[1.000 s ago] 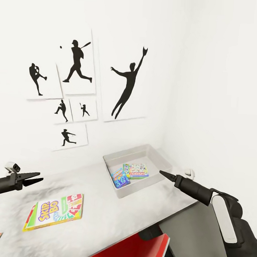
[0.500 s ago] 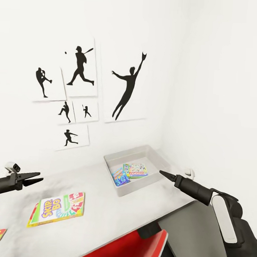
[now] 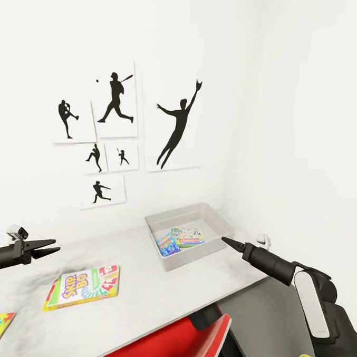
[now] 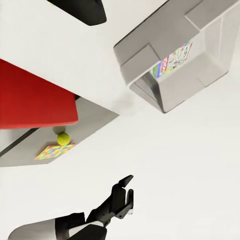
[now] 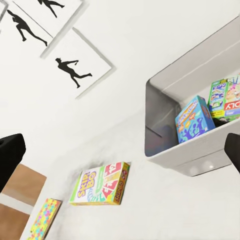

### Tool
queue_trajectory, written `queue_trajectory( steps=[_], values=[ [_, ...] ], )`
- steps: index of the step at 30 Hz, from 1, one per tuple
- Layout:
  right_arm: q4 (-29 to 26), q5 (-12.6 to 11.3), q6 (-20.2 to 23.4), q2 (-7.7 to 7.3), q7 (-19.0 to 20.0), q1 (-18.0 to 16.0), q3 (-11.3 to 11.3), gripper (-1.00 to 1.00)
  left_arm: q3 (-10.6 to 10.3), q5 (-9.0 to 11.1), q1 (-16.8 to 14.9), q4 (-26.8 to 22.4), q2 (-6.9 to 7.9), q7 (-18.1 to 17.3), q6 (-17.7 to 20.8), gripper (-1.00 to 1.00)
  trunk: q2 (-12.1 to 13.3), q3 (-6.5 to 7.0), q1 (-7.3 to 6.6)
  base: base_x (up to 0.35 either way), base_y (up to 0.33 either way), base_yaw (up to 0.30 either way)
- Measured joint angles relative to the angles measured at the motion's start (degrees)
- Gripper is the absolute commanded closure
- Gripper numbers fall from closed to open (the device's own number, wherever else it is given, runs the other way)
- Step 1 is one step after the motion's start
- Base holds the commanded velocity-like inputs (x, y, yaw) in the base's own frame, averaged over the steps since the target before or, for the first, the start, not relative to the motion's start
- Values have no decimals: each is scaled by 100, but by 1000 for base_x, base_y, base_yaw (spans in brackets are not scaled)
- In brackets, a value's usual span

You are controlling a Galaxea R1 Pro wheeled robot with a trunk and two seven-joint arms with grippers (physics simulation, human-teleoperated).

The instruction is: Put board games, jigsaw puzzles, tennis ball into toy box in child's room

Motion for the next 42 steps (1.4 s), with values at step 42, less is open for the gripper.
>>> queue_trajectory(
  steps=[42],
  values=[
    [4,44,-10,9,-36,-1,7,-100,-8,0,2,-4,-2,-1,0,-100,1,61,0,-169,190,197]
  ],
)
